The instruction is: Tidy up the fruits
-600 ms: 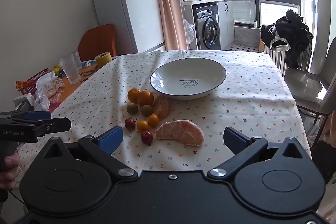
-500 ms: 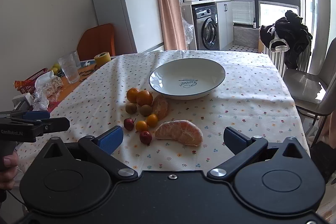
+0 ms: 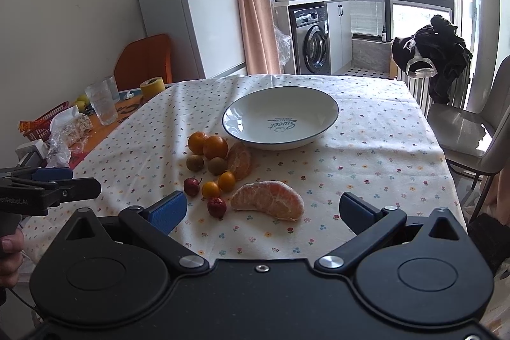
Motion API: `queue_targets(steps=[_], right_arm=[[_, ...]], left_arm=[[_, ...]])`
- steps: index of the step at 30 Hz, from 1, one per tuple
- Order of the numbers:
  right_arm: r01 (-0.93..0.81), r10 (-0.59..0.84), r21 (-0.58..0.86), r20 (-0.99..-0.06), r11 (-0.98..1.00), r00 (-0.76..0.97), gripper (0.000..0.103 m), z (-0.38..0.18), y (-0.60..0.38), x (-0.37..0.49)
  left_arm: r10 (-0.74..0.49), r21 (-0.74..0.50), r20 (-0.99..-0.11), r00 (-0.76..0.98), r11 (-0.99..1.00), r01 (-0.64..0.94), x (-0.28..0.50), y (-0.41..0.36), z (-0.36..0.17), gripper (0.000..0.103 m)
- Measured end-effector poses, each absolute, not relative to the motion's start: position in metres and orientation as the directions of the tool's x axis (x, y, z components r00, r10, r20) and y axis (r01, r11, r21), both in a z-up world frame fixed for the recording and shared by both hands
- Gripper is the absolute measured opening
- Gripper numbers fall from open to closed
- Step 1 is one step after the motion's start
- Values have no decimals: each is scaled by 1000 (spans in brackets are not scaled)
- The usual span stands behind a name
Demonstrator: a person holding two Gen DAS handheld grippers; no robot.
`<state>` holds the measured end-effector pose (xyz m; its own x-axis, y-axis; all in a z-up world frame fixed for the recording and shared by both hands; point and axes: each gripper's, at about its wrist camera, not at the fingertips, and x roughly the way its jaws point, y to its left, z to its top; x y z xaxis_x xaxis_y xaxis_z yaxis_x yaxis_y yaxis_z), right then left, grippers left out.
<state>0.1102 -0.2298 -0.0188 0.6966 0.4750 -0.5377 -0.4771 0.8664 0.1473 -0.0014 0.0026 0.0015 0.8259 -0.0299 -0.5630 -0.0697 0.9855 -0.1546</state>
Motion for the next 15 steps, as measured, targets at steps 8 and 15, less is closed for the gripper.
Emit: queue_targets(steps=[8, 15], right_arm=[[-489, 480, 138, -539, 861, 692, 103, -20, -229, 110], [-489, 477, 134, -541, 862, 692, 103, -20, -226, 108]], left_arm=[[-43, -161, -565, 824, 985, -59, 0, 3, 0, 103], [-46, -158, -562, 826, 986, -53, -1, 3, 0, 103]])
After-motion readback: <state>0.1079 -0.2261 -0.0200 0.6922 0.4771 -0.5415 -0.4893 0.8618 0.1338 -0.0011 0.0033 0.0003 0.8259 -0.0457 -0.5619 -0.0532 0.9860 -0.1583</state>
